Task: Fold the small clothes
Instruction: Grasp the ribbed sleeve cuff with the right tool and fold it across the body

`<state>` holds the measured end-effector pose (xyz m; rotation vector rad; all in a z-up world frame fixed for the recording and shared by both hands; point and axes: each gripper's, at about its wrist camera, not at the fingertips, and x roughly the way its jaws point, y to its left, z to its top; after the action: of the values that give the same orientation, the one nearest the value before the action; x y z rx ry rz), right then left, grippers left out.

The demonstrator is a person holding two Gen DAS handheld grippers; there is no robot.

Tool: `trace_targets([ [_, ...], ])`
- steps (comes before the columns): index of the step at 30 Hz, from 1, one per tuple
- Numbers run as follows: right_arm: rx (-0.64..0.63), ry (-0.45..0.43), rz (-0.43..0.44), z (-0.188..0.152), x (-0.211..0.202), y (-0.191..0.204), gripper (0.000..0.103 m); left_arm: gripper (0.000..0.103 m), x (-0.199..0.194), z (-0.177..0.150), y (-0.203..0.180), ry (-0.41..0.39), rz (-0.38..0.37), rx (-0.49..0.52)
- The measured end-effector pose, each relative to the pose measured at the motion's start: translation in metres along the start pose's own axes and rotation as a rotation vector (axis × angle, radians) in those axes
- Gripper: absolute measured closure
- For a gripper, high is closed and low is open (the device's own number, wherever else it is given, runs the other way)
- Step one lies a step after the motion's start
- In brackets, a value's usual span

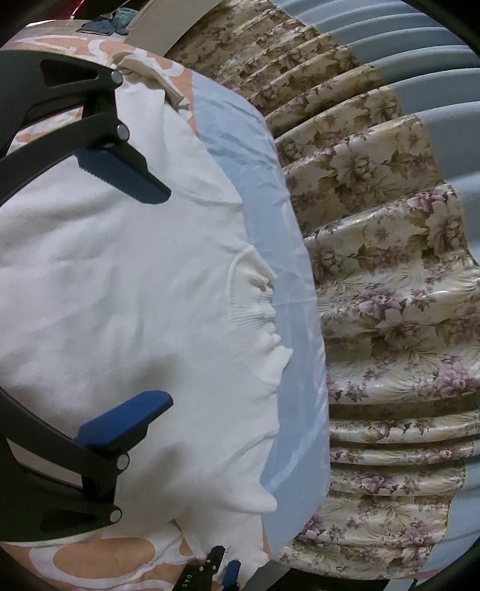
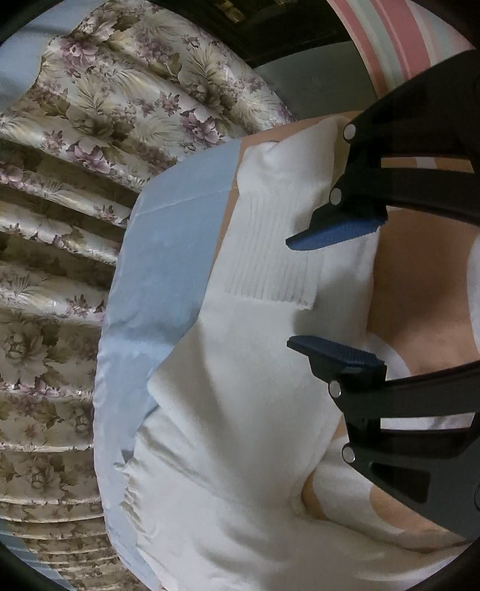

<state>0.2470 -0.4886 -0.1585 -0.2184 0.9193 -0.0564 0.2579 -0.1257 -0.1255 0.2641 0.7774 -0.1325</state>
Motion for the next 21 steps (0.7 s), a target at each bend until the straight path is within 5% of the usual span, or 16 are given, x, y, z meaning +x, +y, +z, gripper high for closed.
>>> trace_targets([
  [7, 0.034, 0.013, 0.009, 0.004, 0.005, -0.004, 0.089, 0.002, 0.01, -0.004, 0.014, 0.029, -0.033, -0.055],
  [12, 0.085, -0.029, 0.026, 0.011, -0.009, -0.001, 0.093, 0.002, 0.009, -0.008, 0.032, 0.025, 0.006, -0.071],
  [15, 0.124, -0.082, 0.098, 0.022, -0.031, 0.013, 0.093, 0.002, 0.008, -0.01, 0.042, 0.013, 0.024, -0.062],
  [21, 0.205, -0.159, 0.376, 0.066, -0.056, 0.084, 0.093, 0.002, 0.009, -0.013, 0.059, 0.033, -0.005, -0.068],
])
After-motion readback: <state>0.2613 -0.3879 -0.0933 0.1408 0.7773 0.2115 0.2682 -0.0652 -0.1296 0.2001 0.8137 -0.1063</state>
